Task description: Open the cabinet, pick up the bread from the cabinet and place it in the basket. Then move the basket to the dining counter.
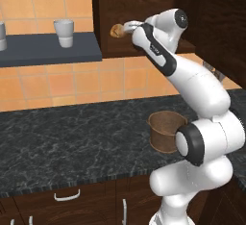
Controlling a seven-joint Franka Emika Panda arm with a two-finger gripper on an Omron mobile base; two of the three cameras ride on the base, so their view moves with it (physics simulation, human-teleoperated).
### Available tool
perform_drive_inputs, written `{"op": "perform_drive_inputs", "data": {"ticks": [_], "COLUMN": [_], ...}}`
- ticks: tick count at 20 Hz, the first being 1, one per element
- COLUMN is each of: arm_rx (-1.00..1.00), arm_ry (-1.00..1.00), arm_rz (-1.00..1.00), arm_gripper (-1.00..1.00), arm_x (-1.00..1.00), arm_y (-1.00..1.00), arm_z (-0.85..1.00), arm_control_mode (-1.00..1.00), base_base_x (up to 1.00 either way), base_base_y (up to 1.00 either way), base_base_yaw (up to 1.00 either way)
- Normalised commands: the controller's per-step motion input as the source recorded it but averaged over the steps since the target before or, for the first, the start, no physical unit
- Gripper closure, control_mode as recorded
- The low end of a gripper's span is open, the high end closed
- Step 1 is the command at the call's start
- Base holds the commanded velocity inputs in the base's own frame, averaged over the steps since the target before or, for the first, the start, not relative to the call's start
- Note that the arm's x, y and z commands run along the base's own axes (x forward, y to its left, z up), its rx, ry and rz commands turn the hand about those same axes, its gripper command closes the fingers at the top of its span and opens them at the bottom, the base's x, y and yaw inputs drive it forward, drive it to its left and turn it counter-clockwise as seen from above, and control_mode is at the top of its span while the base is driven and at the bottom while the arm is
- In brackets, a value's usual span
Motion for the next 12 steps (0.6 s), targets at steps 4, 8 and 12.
{"op": "perform_drive_inputs", "data": {"ticks": [4, 8, 12], "arm_rx": [0.01, 0.01, 0.01], "arm_ry": [0.06, 0.02, 0.02], "arm_rz": [0.01, 0.01, 0.03], "arm_gripper": [-1.0, -1.0, -1.0], "arm_x": [0.82, 0.83, 0.76], "arm_y": [0.21, 0.1, 0.0], "arm_z": [-0.05, -0.01, -0.02], "arm_control_mode": [-1.0, -1.0, -1.0], "base_base_x": [0.0, 0.0, 0.0], "base_base_y": [0.0, 0.0, 0.0], "base_base_yaw": [0.0, 0.0, 0.0]}}
